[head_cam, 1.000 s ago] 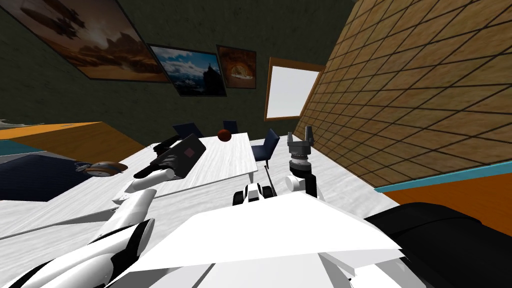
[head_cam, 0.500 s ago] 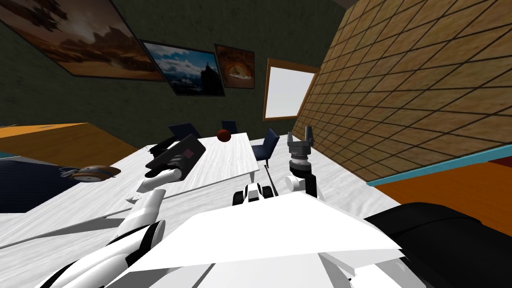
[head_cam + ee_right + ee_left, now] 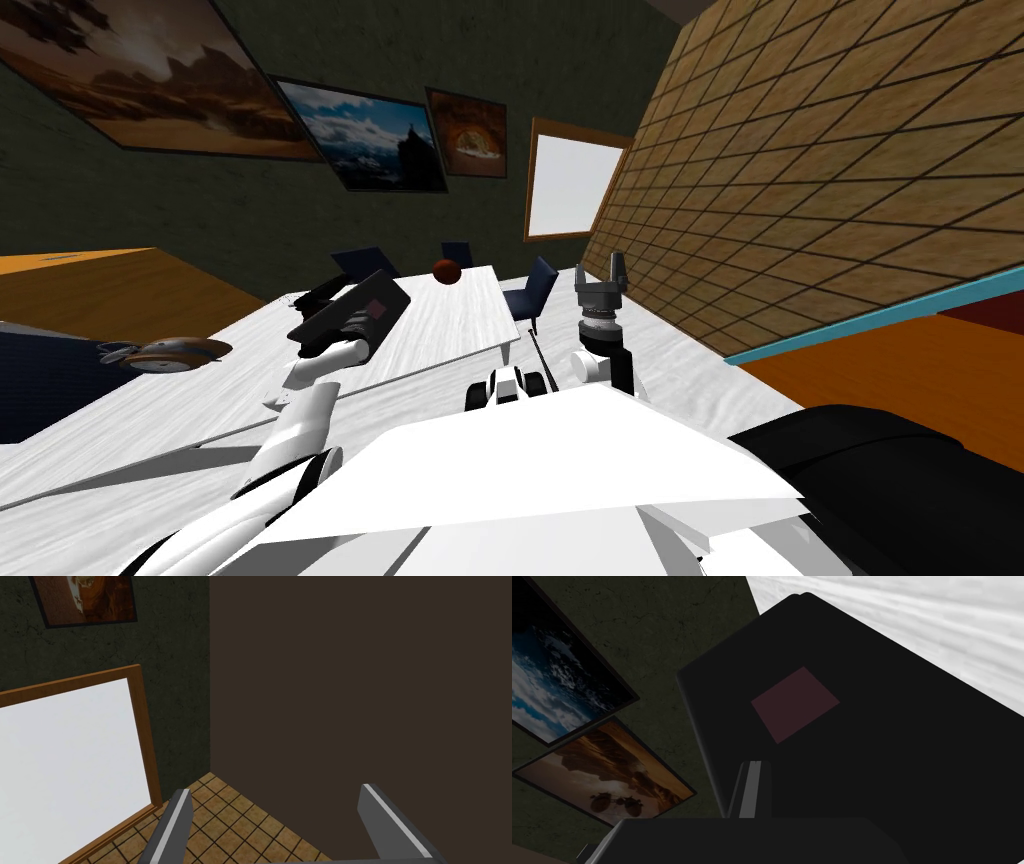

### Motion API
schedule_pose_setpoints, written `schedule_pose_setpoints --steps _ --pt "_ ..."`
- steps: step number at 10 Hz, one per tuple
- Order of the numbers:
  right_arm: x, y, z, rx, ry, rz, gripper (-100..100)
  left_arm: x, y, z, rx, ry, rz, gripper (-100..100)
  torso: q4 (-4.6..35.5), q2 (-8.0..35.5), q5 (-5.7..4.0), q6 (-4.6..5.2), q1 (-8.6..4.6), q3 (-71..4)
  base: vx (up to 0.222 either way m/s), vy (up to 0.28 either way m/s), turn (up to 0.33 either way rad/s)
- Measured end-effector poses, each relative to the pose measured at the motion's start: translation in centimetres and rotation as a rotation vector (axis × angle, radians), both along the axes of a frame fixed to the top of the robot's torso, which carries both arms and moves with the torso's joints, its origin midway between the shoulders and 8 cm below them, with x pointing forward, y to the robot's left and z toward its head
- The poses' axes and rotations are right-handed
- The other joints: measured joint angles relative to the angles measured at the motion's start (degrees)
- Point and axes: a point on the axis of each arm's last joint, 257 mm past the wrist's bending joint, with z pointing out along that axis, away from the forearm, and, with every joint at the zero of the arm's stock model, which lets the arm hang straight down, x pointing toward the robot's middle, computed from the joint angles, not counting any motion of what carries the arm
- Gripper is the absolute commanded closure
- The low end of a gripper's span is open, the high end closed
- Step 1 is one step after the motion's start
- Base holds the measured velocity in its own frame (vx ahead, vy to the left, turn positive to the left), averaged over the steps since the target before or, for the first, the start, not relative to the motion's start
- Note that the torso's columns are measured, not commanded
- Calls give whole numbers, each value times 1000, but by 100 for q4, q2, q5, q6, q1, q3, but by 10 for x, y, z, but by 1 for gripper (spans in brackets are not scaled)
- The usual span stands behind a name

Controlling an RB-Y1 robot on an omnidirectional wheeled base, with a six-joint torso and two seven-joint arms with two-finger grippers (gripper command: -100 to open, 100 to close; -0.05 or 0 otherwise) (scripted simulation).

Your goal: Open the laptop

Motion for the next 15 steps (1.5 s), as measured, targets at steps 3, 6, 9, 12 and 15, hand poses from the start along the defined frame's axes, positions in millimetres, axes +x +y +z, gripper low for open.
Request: schedule_pose_setpoints --steps 3,6,9,12,15 --pt "0 0 0 0 0 0 0 -15 -12 -5 -9 7 26 100 1 2 3 -3 13 1 -13 71 -97" --pt "0 0 0 0 0 0 0 -34 -17 -7 -12 16 65 100 1 2 1 -2 3 1 -9 48 -29" --pt "0 0 0 0 0 0 0 -57 -17 -13 -14 28 111 100 3 10 8 -2 29 6 -18 59 -101" --pt "0 0 0 0 0 0 0 -70 -16 2 -2 10 144 100 -1 2 6 3 20 1 -7 54 -98" --pt "0 0 0 0 0 0 0 -83 -17 15 11 -3 173 100 1 3 0 -1 2 2 -15 38 -61"
